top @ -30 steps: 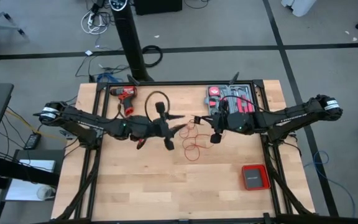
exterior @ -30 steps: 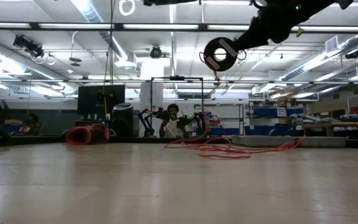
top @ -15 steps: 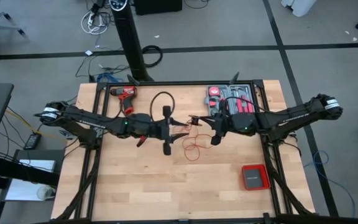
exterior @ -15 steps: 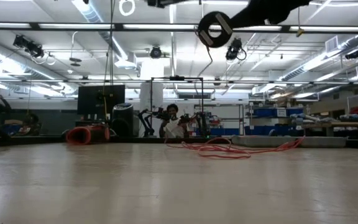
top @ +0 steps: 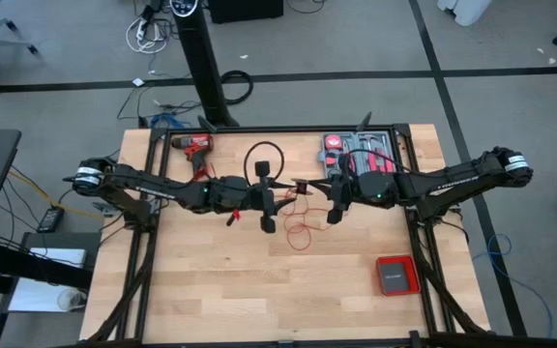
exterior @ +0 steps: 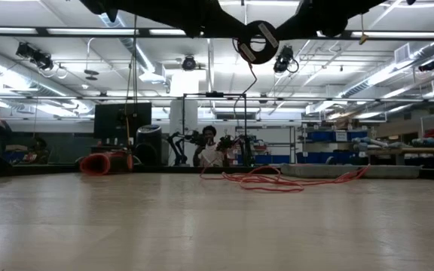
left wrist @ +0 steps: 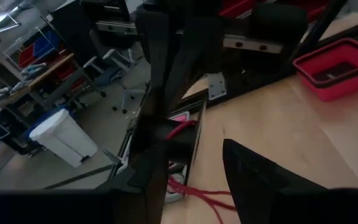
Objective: Coil cords
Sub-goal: Coil the red wire on the black spool
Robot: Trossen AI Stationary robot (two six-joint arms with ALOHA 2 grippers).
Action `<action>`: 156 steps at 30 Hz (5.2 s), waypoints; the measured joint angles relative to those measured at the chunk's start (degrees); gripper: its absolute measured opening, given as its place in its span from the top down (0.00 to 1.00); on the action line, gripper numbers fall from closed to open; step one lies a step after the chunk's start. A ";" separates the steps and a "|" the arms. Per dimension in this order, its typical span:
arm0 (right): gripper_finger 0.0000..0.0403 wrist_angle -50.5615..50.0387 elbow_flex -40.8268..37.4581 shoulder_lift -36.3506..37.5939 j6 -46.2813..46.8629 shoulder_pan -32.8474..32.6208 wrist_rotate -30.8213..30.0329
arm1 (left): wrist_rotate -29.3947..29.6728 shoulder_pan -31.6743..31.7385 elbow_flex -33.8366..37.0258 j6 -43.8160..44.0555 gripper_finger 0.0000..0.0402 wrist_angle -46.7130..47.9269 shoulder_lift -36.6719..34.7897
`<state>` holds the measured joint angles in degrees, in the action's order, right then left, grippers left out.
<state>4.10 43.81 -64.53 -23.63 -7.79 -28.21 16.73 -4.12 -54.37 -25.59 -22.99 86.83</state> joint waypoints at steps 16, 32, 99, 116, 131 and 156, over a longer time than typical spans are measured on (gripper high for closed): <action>1.00 0.59 0.00 0.00 1.17 -0.87 2.95 | -0.26 -0.11 -0.04 0.31 0.71 1.74 -0.02; 1.00 -1.84 0.00 0.00 2.97 0.20 3.15 | 0.51 -0.40 -0.04 -0.04 0.80 2.82 -0.91; 0.82 11.55 0.02 -2.26 -0.22 -3.96 3.07 | 3.38 -0.70 -0.11 0.09 1.00 8.27 -3.63; 0.81 21.35 -12.20 -2.60 16.95 5.92 15.20 | 5.95 -0.79 -0.09 0.41 1.00 -3.08 -4.09; 0.81 40.73 -13.17 -14.08 23.30 5.90 25.29 | 7.26 -0.81 -0.07 0.46 1.00 -4.52 -4.09; 0.81 55.40 -20.02 -14.05 32.37 7.87 26.42 | 13.66 -3.22 6.87 -8.89 1.00 -19.96 -4.13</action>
<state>59.50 23.79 -78.59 8.74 0.08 -1.79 30.39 -7.34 -47.50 -34.48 -42.95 82.70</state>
